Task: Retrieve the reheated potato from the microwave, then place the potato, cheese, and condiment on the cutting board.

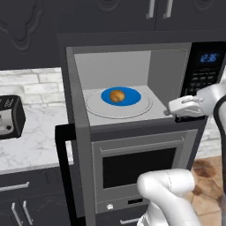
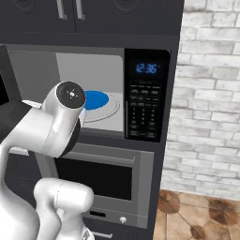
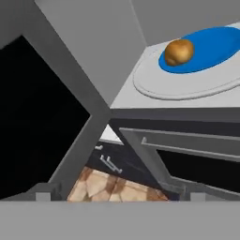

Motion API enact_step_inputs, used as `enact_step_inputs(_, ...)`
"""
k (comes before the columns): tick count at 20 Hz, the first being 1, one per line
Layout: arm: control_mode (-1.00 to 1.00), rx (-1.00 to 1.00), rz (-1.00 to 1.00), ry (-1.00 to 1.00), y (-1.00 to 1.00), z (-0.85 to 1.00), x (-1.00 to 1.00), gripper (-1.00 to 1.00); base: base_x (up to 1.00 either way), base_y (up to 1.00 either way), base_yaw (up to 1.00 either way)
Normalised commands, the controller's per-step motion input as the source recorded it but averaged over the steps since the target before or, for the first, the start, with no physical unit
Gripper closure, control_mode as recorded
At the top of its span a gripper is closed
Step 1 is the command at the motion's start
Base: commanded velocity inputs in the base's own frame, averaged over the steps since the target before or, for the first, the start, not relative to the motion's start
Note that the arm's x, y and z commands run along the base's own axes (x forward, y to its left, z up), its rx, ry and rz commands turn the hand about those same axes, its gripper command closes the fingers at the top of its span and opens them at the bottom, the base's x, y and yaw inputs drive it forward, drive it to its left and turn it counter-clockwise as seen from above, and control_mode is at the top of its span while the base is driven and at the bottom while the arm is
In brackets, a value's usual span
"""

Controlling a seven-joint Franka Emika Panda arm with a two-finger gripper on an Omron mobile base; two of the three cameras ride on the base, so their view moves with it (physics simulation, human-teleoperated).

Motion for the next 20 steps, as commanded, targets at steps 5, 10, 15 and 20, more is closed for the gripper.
enact_step_inputs(5, -1.00, -0.02, -0.21, -0.27, 0.00, 0.11, 0.50, -1.00, 0.00, 0.00, 0.00)
enact_step_inputs(10, -1.00, 0.00, -0.21, 0.00, 0.00, 0.14, 0.59, -1.00, 0.00, 0.00, 0.00)
enact_step_inputs(15, -1.00, 0.01, -0.09, 0.05, 0.07, 0.07, 0.52, -1.00, 0.00, 0.00, 0.00)
enact_step_inputs(20, -1.00, 0.00, -0.02, 0.04, 0.12, 0.00, 0.62, -1.00, 0.00, 0.00, 0.00)
